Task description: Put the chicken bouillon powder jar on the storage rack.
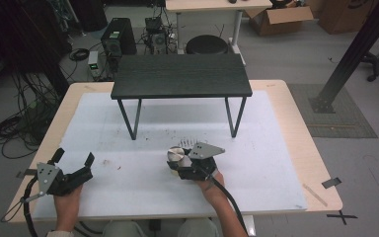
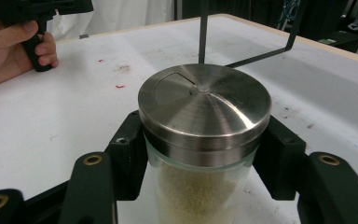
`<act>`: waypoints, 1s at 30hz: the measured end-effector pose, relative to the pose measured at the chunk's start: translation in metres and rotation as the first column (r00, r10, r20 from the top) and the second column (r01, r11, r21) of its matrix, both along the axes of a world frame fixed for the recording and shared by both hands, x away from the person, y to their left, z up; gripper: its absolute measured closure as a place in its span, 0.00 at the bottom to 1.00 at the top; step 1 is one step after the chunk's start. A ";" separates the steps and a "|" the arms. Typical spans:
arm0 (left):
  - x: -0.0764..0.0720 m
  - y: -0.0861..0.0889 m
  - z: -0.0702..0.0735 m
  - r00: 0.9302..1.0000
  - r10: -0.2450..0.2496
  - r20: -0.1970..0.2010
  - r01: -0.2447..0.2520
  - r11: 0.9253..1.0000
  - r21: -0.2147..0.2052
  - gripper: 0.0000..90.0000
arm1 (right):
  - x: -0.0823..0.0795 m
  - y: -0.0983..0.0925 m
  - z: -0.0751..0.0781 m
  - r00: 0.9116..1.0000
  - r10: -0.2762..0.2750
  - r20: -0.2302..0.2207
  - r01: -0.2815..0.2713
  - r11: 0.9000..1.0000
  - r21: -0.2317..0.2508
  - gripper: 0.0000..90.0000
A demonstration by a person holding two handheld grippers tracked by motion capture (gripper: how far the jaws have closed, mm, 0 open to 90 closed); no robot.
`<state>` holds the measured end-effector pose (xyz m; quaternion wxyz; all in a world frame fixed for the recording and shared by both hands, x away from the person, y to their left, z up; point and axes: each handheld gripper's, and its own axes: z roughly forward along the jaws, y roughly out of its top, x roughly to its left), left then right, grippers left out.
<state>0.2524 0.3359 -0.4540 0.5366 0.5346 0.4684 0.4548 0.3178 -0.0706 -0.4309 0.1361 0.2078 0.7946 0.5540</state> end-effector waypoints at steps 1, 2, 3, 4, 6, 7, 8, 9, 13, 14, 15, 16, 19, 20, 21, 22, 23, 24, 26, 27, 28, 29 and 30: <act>0.000 0.000 0.000 1.000 0.000 0.000 0.000 1.000 -0.001 0.01 | 0.001 0.000 0.002 1.000 0.007 -0.002 -0.007 1.000 -0.008 0.48; 0.000 0.000 0.000 1.000 0.000 0.000 0.000 1.000 -0.001 0.01 | 0.001 0.000 0.002 1.000 0.007 -0.002 -0.007 1.000 -0.008 0.48; 0.000 0.000 0.000 1.000 0.000 0.000 0.000 1.000 -0.001 0.01 | 0.001 -0.001 0.005 1.000 0.007 0.000 -0.007 1.000 -0.006 0.48; 0.000 0.000 0.000 1.000 0.000 0.000 0.000 1.000 0.000 0.01 | 0.001 -0.001 0.005 1.000 0.007 0.000 -0.007 1.000 -0.006 0.48; 0.000 0.000 0.000 1.000 0.000 0.002 0.000 1.000 -0.001 0.01 | 0.001 -0.003 0.010 1.000 0.004 -0.005 -0.004 1.000 0.021 0.48; 0.000 0.000 0.000 1.000 0.000 0.002 0.000 1.000 -0.002 0.01 | 0.001 -0.003 0.013 1.000 0.004 -0.006 -0.004 1.000 0.025 0.48; 0.000 0.000 0.000 1.000 0.000 0.002 0.000 1.000 -0.002 0.01 | 0.002 -0.004 0.015 1.000 0.003 -0.004 -0.003 1.000 0.027 0.48; 0.000 0.000 0.000 1.000 0.000 0.002 0.000 1.000 -0.002 0.01 | 0.002 -0.004 0.017 1.000 0.004 -0.004 -0.004 1.000 0.028 0.48; 0.000 0.000 0.000 1.000 -0.001 0.002 0.001 1.000 -0.002 0.01 | 0.002 -0.007 0.027 1.000 0.006 -0.005 -0.006 0.999 0.033 0.48; 0.000 0.000 0.000 1.000 -0.001 0.003 0.001 1.000 -0.003 0.01 | 0.002 -0.007 0.030 1.000 0.007 -0.006 -0.007 0.999 0.035 0.48; 0.000 0.000 0.000 1.000 -0.001 0.003 0.001 1.000 -0.003 0.01 | 0.002 -0.008 0.032 1.000 0.009 -0.007 -0.009 0.999 0.037 0.48; 0.000 0.000 0.000 1.000 -0.001 0.003 0.001 1.000 -0.003 0.01 | 0.002 -0.008 0.032 1.000 0.009 -0.007 -0.009 0.999 0.037 0.48; 0.000 0.000 0.000 1.000 -0.001 0.003 0.001 1.000 -0.003 0.01 | 0.003 -0.012 0.041 1.000 0.010 -0.005 -0.010 0.999 0.035 0.48; 0.000 0.000 0.000 1.000 -0.001 0.003 0.001 1.000 -0.003 0.01 | 0.003 -0.014 0.048 1.000 0.009 -0.003 -0.009 0.999 0.036 0.48; 0.000 0.000 0.000 1.000 -0.001 0.003 0.001 1.000 -0.003 0.01 | 0.003 -0.014 0.048 1.000 0.009 -0.003 -0.009 0.999 0.036 0.48; 0.000 0.000 0.000 1.000 -0.001 0.003 0.001 1.000 -0.004 0.01 | 0.004 -0.015 0.051 1.000 0.010 -0.003 -0.010 0.999 0.039 0.48; 0.000 0.000 0.000 1.000 -0.001 0.003 0.001 1.000 -0.003 0.01 | 0.004 -0.017 0.055 1.000 0.010 -0.002 -0.010 0.999 0.042 0.48; 0.000 0.000 0.000 1.000 -0.001 0.002 0.001 1.000 -0.001 0.01 | 0.004 -0.019 0.062 1.000 0.011 0.002 -0.011 0.999 0.043 0.48; 0.000 0.000 0.000 1.000 -0.001 0.003 0.001 1.000 -0.002 0.01 | 0.004 -0.020 0.066 1.000 0.011 0.002 -0.011 0.999 0.043 0.48; 0.000 0.000 0.000 1.000 -0.001 0.002 0.001 1.000 -0.002 0.01 | 0.005 -0.022 0.075 1.000 0.011 0.002 -0.011 0.999 0.045 0.48; 0.000 0.000 0.000 1.000 -0.001 0.002 0.001 1.000 -0.002 0.01 | 0.005 -0.023 0.078 1.000 0.011 0.002 -0.011 0.999 0.045 0.48; 0.000 0.000 0.000 1.000 -0.001 0.002 0.001 1.000 -0.001 0.01 | 0.005 -0.024 0.083 1.000 0.013 0.003 -0.013 0.999 0.046 0.48; 0.000 0.000 0.000 1.000 -0.001 0.000 0.001 1.000 -0.001 0.01 | 0.006 -0.024 0.088 1.000 0.014 0.003 -0.014 0.999 0.047 0.48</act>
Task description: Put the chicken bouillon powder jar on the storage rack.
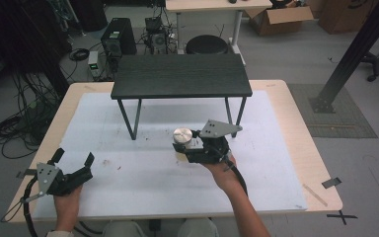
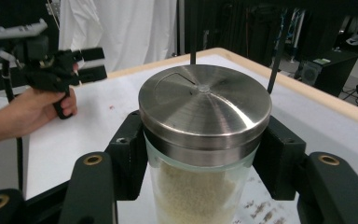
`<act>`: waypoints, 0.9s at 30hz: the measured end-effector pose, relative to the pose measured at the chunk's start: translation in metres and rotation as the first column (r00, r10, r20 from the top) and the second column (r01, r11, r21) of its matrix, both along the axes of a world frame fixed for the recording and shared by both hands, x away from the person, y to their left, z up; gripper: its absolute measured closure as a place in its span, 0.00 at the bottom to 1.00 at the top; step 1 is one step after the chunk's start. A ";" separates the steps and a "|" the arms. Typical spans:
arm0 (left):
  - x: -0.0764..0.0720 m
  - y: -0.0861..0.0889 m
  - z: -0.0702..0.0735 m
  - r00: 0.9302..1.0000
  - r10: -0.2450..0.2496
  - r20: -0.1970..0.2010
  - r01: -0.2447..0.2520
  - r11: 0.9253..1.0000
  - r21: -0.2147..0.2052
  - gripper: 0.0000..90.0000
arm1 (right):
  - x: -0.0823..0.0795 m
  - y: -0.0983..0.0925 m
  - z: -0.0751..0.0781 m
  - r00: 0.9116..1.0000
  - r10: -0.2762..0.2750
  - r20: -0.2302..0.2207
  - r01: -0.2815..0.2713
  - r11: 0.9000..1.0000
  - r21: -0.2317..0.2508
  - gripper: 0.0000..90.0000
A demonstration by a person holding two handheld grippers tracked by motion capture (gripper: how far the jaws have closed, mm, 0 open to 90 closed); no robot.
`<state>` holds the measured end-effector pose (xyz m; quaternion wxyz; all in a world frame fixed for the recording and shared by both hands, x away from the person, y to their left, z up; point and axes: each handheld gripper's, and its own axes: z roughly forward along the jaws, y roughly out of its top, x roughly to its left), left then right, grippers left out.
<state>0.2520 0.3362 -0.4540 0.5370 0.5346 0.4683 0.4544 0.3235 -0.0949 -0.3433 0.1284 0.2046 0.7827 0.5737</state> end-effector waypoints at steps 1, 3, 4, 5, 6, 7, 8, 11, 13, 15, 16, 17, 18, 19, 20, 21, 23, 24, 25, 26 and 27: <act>0.000 0.000 0.000 1.000 0.000 0.003 0.000 1.000 -0.001 0.01 | 0.001 -0.001 0.004 1.000 0.002 0.000 -0.002 1.000 0.003 0.48; 0.000 0.000 0.000 1.000 0.000 0.003 0.000 1.000 -0.001 0.01 | 0.002 -0.002 0.013 1.000 0.004 0.001 -0.004 1.000 0.006 0.48; 0.000 0.000 0.000 1.000 0.000 0.002 0.000 1.000 -0.001 0.01 | 0.003 -0.003 0.017 1.000 0.005 0.003 -0.005 1.000 0.008 0.48; 0.000 0.000 0.000 1.000 0.000 0.002 0.000 1.000 -0.001 0.01 | 0.004 -0.003 0.021 1.000 0.006 0.004 -0.006 1.000 0.008 0.48; 0.000 0.000 0.000 1.000 0.001 0.003 -0.001 1.000 -0.002 0.01 | 0.005 -0.004 0.025 1.000 0.006 0.005 -0.007 1.000 0.011 0.48; 0.000 0.000 0.000 1.000 0.000 0.002 0.000 1.000 -0.002 0.01 | 0.006 -0.004 0.029 1.000 0.006 0.006 -0.006 1.000 0.013 0.48; 0.000 0.000 0.000 1.000 0.000 0.002 0.000 1.000 -0.002 0.01 | 0.006 -0.004 0.029 1.000 0.006 0.006 -0.006 1.000 0.013 0.48; 0.000 0.000 0.000 1.000 0.000 0.003 0.000 1.000 -0.001 0.01 | 0.009 -0.006 0.042 1.000 0.011 0.003 -0.011 1.000 0.021 0.48; 0.000 0.000 0.000 1.000 0.000 0.002 0.000 1.000 0.000 0.01 | 0.011 -0.007 0.048 1.000 0.010 0.005 -0.010 1.000 0.020 0.48; 0.000 0.000 0.000 1.000 0.000 0.003 0.000 1.000 0.002 0.01 | 0.012 -0.008 0.054 1.000 0.011 0.004 -0.011 1.000 0.021 0.48; 0.000 0.000 0.000 1.000 0.000 0.003 0.000 1.000 0.002 0.01 | 0.012 -0.008 0.054 1.000 0.011 0.004 -0.011 1.000 0.021 0.48; 0.000 0.000 0.000 1.000 0.000 0.003 0.000 1.000 -0.001 0.01 | 0.014 -0.008 0.058 1.000 0.010 0.003 -0.010 1.000 0.024 0.48; 0.000 0.000 0.000 1.000 0.000 0.002 0.000 1.000 -0.001 0.01 | 0.015 -0.009 0.061 1.000 0.010 0.004 -0.010 1.000 0.024 0.48; 0.000 0.000 0.000 1.000 0.000 0.002 0.000 1.000 -0.001 0.01 | 0.016 -0.009 0.063 1.000 0.010 0.006 -0.010 1.000 0.024 0.48; 0.000 0.000 0.000 1.000 0.000 0.002 0.000 1.000 -0.001 0.01 | 0.016 -0.009 0.063 1.000 0.010 0.006 -0.010 1.000 0.024 0.48; 0.000 0.000 0.000 1.000 0.000 0.002 0.000 1.000 -0.001 0.01 | 0.018 -0.009 0.068 1.000 0.009 0.006 -0.010 1.000 0.027 0.48; 0.000 0.000 0.000 1.000 0.000 0.002 0.000 1.000 -0.001 0.01 | 0.018 -0.009 0.070 1.000 0.009 0.005 -0.009 1.000 0.029 0.48; 0.000 0.000 0.000 1.000 0.000 0.002 0.000 1.000 -0.001 0.01 | 0.020 -0.009 0.074 1.000 0.009 0.009 -0.009 0.999 0.032 0.48; 0.000 0.000 0.000 1.000 0.000 0.002 0.000 1.000 -0.001 0.01 | 0.021 -0.009 0.077 1.000 0.010 0.009 -0.010 0.999 0.034 0.48; 0.000 0.000 0.000 1.000 0.000 0.002 0.000 1.000 -0.001 0.01 | 0.021 -0.009 0.077 1.000 0.010 0.009 -0.010 0.999 0.034 0.48; 0.000 0.000 0.000 1.000 0.000 0.001 0.000 1.000 -0.001 0.01 | 0.022 -0.009 0.080 1.000 0.012 0.008 -0.012 0.999 0.035 0.48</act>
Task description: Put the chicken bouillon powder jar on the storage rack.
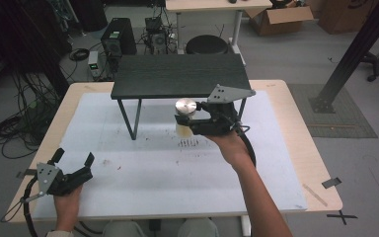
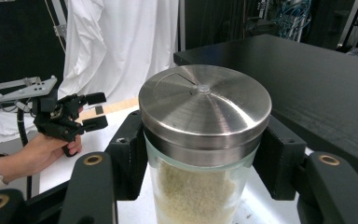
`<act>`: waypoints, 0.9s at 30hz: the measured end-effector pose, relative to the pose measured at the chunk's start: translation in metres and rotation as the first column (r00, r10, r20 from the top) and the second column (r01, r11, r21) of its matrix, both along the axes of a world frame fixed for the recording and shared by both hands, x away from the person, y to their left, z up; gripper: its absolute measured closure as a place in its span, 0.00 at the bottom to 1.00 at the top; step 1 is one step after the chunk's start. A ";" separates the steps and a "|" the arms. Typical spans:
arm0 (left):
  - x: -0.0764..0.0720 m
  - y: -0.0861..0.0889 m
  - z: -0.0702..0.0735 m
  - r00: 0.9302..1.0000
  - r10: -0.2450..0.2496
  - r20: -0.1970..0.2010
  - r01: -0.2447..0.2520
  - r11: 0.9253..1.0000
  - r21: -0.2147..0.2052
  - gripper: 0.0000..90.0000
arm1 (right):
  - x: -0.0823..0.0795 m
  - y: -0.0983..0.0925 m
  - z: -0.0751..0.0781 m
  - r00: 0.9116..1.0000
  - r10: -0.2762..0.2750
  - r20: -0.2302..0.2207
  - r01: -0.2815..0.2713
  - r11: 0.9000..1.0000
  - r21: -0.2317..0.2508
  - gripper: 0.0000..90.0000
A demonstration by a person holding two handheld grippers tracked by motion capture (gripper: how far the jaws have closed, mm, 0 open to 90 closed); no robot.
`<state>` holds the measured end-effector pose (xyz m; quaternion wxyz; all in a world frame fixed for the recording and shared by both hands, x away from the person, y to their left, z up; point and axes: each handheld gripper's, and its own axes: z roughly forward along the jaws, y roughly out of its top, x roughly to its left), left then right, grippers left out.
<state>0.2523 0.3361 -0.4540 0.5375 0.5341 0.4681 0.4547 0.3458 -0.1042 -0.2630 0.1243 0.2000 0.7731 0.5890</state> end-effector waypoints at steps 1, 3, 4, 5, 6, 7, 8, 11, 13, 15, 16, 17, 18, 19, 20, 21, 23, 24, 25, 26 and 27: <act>0.000 0.000 0.000 1.000 0.000 0.000 0.000 1.000 0.000 0.01 | 0.001 0.000 0.002 1.000 -0.001 -0.001 0.001 1.000 -0.001 0.48; 0.000 0.000 0.000 1.000 0.000 0.000 0.000 1.000 0.001 0.01 | 0.002 0.000 0.004 1.000 -0.002 0.001 0.002 1.000 -0.003 0.48; 0.000 0.000 0.000 1.000 0.000 0.000 0.000 1.000 0.000 0.01 | 0.002 0.000 0.006 1.000 -0.002 0.001 0.002 1.000 -0.006 0.48; 0.000 0.000 0.000 1.000 0.000 0.000 0.000 1.000 0.000 0.01 | 0.004 0.000 0.011 1.000 -0.003 0.003 0.004 1.000 -0.012 0.48; 0.000 0.000 0.000 1.000 0.000 0.000 0.000 1.000 0.000 0.01 | 0.006 -0.001 0.014 1.000 -0.006 0.004 0.006 1.000 -0.013 0.48; 0.000 0.000 0.000 1.000 0.000 0.000 0.000 1.000 0.001 0.01 | 0.006 -0.001 0.014 1.000 -0.006 0.004 0.006 1.000 -0.013 0.48; 0.000 0.000 0.000 1.000 0.000 0.001 0.000 1.000 0.000 0.01 | 0.008 -0.002 0.020 1.000 -0.009 0.005 0.009 1.000 -0.016 0.48; 0.000 0.000 0.000 1.000 0.000 0.001 0.000 1.000 -0.001 0.01 | 0.012 -0.004 0.026 1.000 -0.018 0.006 0.018 1.000 -0.023 0.48; 0.000 0.000 0.000 1.000 0.001 0.001 -0.001 1.000 -0.001 0.01 | 0.017 -0.007 0.032 1.000 -0.030 0.003 0.030 0.999 -0.025 0.48; 0.000 0.000 0.000 1.000 0.001 0.001 -0.001 1.000 -0.001 0.01 | 0.022 -0.011 0.038 0.999 -0.046 0.001 0.046 0.999 -0.014 0.48; 0.000 0.000 0.000 1.000 0.001 0.001 -0.001 1.000 -0.001 0.01 | 0.024 -0.013 0.039 0.999 -0.053 0.000 0.053 0.999 -0.008 0.48; 0.000 0.000 0.000 1.000 0.001 0.001 -0.001 1.000 0.000 0.01 | 0.026 -0.015 0.041 0.998 -0.060 0.000 0.060 0.998 -0.004 0.48; 0.000 0.000 0.000 1.000 0.001 0.001 -0.001 1.000 -0.001 0.01 | 0.028 -0.016 0.042 0.998 -0.066 0.000 0.066 0.998 -0.002 0.48; 0.000 0.000 0.000 1.000 0.001 0.001 -0.001 1.000 -0.001 0.01 | 0.030 -0.017 0.044 0.997 -0.072 0.000 0.072 0.997 -0.001 0.48; 0.000 0.000 0.000 1.000 0.001 0.001 -0.001 1.000 -0.001 0.01 | 0.032 -0.018 0.045 0.997 -0.078 0.001 0.078 0.997 0.000 0.48; 0.000 0.000 0.000 1.000 0.001 0.001 -0.001 1.000 -0.001 0.01 | 0.032 -0.018 0.045 0.997 -0.078 0.001 0.078 0.997 0.000 0.48; 0.000 0.000 0.000 1.000 0.001 0.001 -0.001 1.000 0.000 0.01 | 0.036 -0.020 0.048 0.996 -0.088 0.001 0.088 0.996 0.001 0.48; 0.000 0.000 0.000 1.000 0.001 0.000 -0.001 1.000 0.000 0.01 | 0.041 -0.022 0.050 0.995 -0.100 0.002 0.100 0.995 0.003 0.48; 0.000 0.000 0.000 1.000 0.001 0.000 -0.001 1.000 0.000 0.02 | 0.041 -0.022 0.050 0.995 -0.100 0.002 0.100 0.995 0.003 0.48; 0.000 0.000 0.000 1.000 0.001 0.000 -0.001 1.000 -0.001 0.01 | 0.045 -0.023 0.053 0.994 -0.111 0.001 0.111 0.994 0.010 0.48; 0.000 0.000 0.000 1.000 0.001 0.000 -0.001 1.000 -0.001 0.01 | 0.047 -0.024 0.055 0.993 -0.115 0.000 0.115 0.993 0.013 0.48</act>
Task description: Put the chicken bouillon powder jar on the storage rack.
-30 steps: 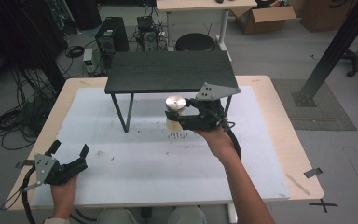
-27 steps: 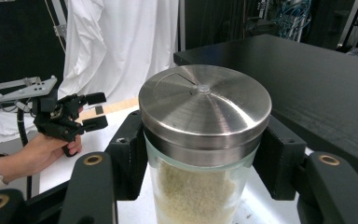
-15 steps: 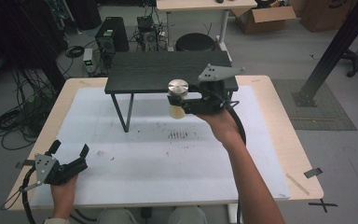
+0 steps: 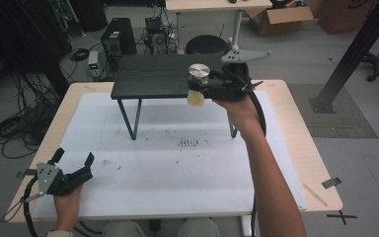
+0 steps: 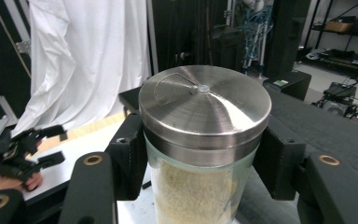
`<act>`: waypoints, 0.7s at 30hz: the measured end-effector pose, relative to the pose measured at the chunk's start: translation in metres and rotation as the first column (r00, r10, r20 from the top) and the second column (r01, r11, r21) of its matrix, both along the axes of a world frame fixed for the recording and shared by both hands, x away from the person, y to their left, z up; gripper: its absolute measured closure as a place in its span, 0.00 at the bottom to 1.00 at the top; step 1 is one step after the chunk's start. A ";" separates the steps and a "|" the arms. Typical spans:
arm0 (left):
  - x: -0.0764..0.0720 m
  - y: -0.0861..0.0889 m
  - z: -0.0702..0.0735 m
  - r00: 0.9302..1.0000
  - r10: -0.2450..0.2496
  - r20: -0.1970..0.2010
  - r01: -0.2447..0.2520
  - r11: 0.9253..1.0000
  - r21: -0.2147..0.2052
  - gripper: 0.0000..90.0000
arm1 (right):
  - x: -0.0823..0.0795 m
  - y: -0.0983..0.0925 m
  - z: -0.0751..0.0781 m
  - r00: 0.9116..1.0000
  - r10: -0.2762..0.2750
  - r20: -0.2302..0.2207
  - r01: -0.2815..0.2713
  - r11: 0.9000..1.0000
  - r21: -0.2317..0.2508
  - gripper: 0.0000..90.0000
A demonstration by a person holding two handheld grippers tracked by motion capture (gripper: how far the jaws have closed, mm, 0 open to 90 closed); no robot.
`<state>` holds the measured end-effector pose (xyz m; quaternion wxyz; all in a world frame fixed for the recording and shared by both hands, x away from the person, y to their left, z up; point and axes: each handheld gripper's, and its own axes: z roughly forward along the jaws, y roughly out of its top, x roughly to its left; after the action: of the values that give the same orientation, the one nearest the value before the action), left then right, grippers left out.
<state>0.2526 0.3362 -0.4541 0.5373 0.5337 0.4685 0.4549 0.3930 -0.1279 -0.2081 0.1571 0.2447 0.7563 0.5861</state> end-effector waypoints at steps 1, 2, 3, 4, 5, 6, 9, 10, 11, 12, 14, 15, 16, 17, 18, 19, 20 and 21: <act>0.000 0.000 0.000 1.000 0.000 0.000 0.000 1.000 0.000 0.01 | 0.002 0.000 0.002 1.000 -0.006 0.002 0.006 1.000 0.001 0.48; 0.000 0.000 0.000 1.000 0.000 -0.001 0.000 1.000 -0.001 0.01 | 0.002 0.000 0.002 1.000 -0.006 0.002 0.006 1.000 0.001 0.48; 0.000 0.000 0.000 1.000 0.001 -0.003 -0.001 1.000 0.002 0.01 | 0.006 -0.001 0.005 1.000 -0.018 0.005 0.018 1.000 0.004 0.48; 0.000 0.000 0.000 1.000 0.001 -0.003 -0.001 1.000 0.002 0.01 | 0.006 -0.001 0.005 1.000 -0.018 0.005 0.018 1.000 0.004 0.48; 0.000 0.000 0.000 1.000 0.001 -0.002 -0.001 1.000 0.002 0.01 | 0.009 -0.002 0.005 1.000 -0.024 0.006 0.024 1.000 0.009 0.48; 0.000 0.000 0.000 1.000 0.000 -0.002 0.000 1.000 0.001 0.01 | 0.011 -0.002 0.006 0.999 -0.031 0.006 0.031 0.999 0.012 0.48; 0.000 0.000 0.000 1.000 0.000 -0.003 0.000 1.000 0.002 0.01 | 0.019 -0.002 0.008 0.998 -0.059 0.007 0.059 0.998 0.012 0.48; 0.000 0.000 0.000 1.000 0.000 -0.003 0.000 1.000 0.003 0.01 | 0.022 -0.002 0.009 0.998 -0.068 0.006 0.068 0.998 0.011 0.48; 0.000 0.000 0.000 1.000 0.000 -0.003 0.000 1.000 0.003 0.01 | 0.026 -0.002 0.010 0.997 -0.078 0.005 0.078 0.997 0.008 0.48; 0.000 0.000 0.000 1.000 0.000 -0.003 0.000 1.000 0.003 0.01 | 0.028 -0.003 0.010 0.996 -0.085 0.004 0.085 0.996 0.007 0.48; 0.000 0.000 0.000 1.000 0.000 -0.003 0.000 1.000 0.003 0.01 | 0.030 -0.003 0.010 0.996 -0.090 0.003 0.089 0.996 0.008 0.48; 0.000 0.000 0.000 1.000 0.000 -0.003 0.000 1.000 0.003 0.01 | 0.033 -0.004 0.011 0.995 -0.105 0.004 0.105 0.994 0.006 0.48; 0.000 0.000 0.000 1.000 -0.001 -0.002 0.001 1.000 0.000 0.01 | 0.033 -0.004 0.011 0.995 -0.105 0.004 0.105 0.994 0.006 0.48; 0.000 0.000 0.000 1.000 -0.001 -0.002 0.001 1.000 -0.002 0.01 | 0.038 -0.005 0.013 0.992 -0.125 0.006 0.125 0.992 -0.001 0.48; 0.000 0.000 0.000 1.000 -0.001 -0.002 0.001 1.000 -0.002 0.01 | 0.038 -0.005 0.013 0.992 -0.125 0.006 0.125 0.992 -0.001 0.48; 0.000 0.000 0.000 1.000 -0.001 -0.002 0.001 1.000 -0.003 0.01 | 0.042 -0.006 0.014 0.989 -0.145 0.008 0.145 0.989 -0.002 0.48; 0.000 0.000 0.000 1.000 -0.001 -0.002 0.001 1.000 -0.003 0.01 | 0.042 -0.006 0.014 0.989 -0.145 0.008 0.145 0.989 -0.002 0.48; 0.000 0.000 0.000 1.000 -0.001 -0.002 0.001 1.000 -0.002 0.01 | 0.046 -0.007 0.015 0.986 -0.169 0.013 0.169 0.986 -0.005 0.48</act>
<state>0.2523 0.3363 -0.4540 0.5374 0.5340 0.4693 0.4537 0.4394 -0.1354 -0.1935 0.2115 0.3037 0.7337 0.5699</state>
